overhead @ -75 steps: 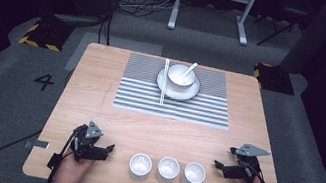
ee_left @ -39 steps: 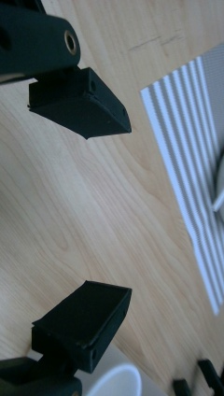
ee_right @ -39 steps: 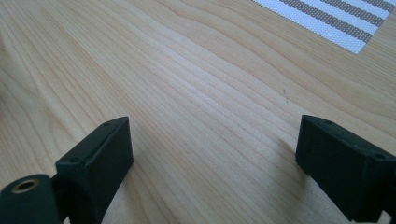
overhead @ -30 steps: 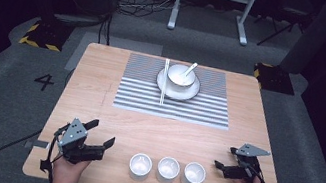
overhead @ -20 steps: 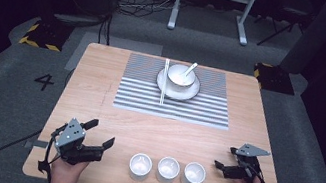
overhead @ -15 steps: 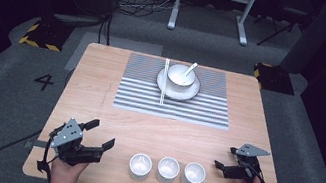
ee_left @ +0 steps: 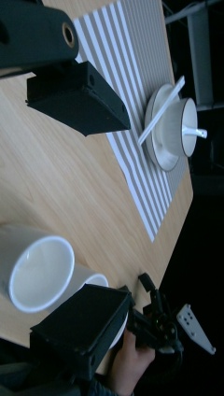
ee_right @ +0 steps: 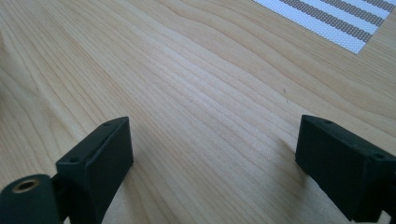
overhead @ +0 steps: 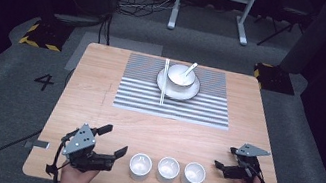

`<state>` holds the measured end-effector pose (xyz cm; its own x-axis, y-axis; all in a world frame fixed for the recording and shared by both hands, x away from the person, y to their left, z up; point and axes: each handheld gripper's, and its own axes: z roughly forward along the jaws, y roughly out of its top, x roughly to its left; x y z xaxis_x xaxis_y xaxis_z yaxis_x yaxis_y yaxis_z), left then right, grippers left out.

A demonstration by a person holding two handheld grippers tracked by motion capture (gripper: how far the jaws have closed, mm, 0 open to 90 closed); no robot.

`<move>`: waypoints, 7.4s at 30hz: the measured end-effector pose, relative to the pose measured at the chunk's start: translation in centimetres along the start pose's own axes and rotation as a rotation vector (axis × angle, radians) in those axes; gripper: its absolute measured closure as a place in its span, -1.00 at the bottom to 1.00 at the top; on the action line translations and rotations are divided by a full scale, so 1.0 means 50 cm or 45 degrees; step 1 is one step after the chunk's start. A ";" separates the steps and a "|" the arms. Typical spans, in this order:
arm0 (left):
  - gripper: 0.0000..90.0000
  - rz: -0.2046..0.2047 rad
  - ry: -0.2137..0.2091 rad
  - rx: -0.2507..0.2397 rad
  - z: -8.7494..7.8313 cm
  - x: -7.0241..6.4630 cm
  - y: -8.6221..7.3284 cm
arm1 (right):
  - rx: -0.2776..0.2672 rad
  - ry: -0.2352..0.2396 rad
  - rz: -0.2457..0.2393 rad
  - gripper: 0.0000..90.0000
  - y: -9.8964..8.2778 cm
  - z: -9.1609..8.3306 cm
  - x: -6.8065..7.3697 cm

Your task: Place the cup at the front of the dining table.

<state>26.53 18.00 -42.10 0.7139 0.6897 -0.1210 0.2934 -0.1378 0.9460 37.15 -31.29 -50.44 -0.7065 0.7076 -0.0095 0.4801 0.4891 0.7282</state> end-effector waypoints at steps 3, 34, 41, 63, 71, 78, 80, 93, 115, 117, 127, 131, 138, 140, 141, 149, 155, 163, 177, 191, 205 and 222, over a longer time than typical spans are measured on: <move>-0.64 0.006 -0.014 0.005 0.010 -0.021 0.005 | 0.000 0.000 0.000 -0.75 0.000 0.000 0.000; -0.63 -0.018 -0.020 0.236 0.113 -0.091 -0.062 | 0.001 0.000 0.002 -0.75 0.000 0.000 0.000; -0.64 -0.010 -0.015 0.260 0.127 -0.097 -0.083 | 0.001 0.000 0.002 -0.75 0.000 0.000 0.000; -0.54 0.059 0.040 0.364 0.158 -0.100 -0.131 | 0.001 0.000 0.002 -0.75 0.000 0.000 0.000; -0.42 0.079 0.046 0.384 0.161 -0.103 -0.131 | 0.001 0.000 0.002 -0.75 0.000 0.000 0.000; -0.41 0.064 0.051 0.395 0.161 -0.102 -0.128 | 0.001 0.000 0.002 -0.75 0.000 0.000 0.000; -0.41 0.065 0.049 0.399 0.162 -0.102 -0.127 | 0.001 0.000 0.002 -0.75 0.000 0.000 0.000; -0.41 0.030 -0.010 0.414 0.163 -0.103 -0.117 | 0.001 0.000 0.002 -0.75 0.000 0.000 0.000; -0.41 0.003 -0.051 0.372 0.117 -0.083 -0.024 | 0.001 0.000 0.002 -0.75 0.000 0.000 0.000; -0.41 -0.002 -0.056 0.386 0.117 -0.080 -0.021 | 0.001 0.000 0.002 -0.75 0.000 0.000 0.000; -0.41 0.021 -0.027 0.401 0.112 -0.068 0.007 | 0.001 -0.001 0.002 -0.75 0.000 0.000 0.000; -0.41 0.028 -0.012 0.377 0.107 -0.061 0.025 | 0.001 0.000 0.002 -0.75 0.000 0.000 0.000; -0.41 0.026 -0.011 0.367 0.105 -0.042 0.052 | 0.001 0.000 0.002 -0.75 0.000 0.000 0.000; -0.41 0.026 -0.017 0.381 0.106 -0.037 0.057 | 0.001 0.000 0.001 -0.75 0.000 0.000 0.000; -0.41 0.030 -0.011 0.378 0.108 -0.031 0.062 | 0.001 0.000 0.002 -0.75 0.000 0.000 0.000; -0.41 0.042 0.009 0.361 0.110 -0.009 0.091 | -0.001 -0.003 0.005 -0.75 0.000 0.000 0.000; -0.41 0.056 0.039 0.356 0.117 0.020 0.122 | -0.001 -0.005 0.007 -0.75 0.001 0.001 0.001; -0.41 0.059 0.048 0.331 0.131 0.041 0.149 | -0.001 -0.005 0.008 -0.75 0.001 0.001 0.001; -0.41 0.045 0.141 0.316 0.179 0.099 0.207 | -0.001 -0.005 0.008 -0.75 0.001 0.001 0.001; -0.41 0.041 0.228 0.308 0.252 0.165 0.240 | -0.001 -0.004 0.008 -0.75 0.001 0.001 0.000; -0.41 -0.006 0.291 0.286 0.304 0.231 0.245 | -0.001 -0.005 0.007 -0.75 0.001 0.001 0.000; -0.41 -0.126 0.386 0.331 0.405 0.328 0.194 | -0.001 -0.005 0.008 -0.75 0.001 0.001 0.000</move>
<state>53.95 13.56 -41.02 0.4661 0.8814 -0.0767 0.5298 -0.2086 0.8221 37.19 -31.24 -50.44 -0.7012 0.7129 -0.0075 0.4842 0.4838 0.7290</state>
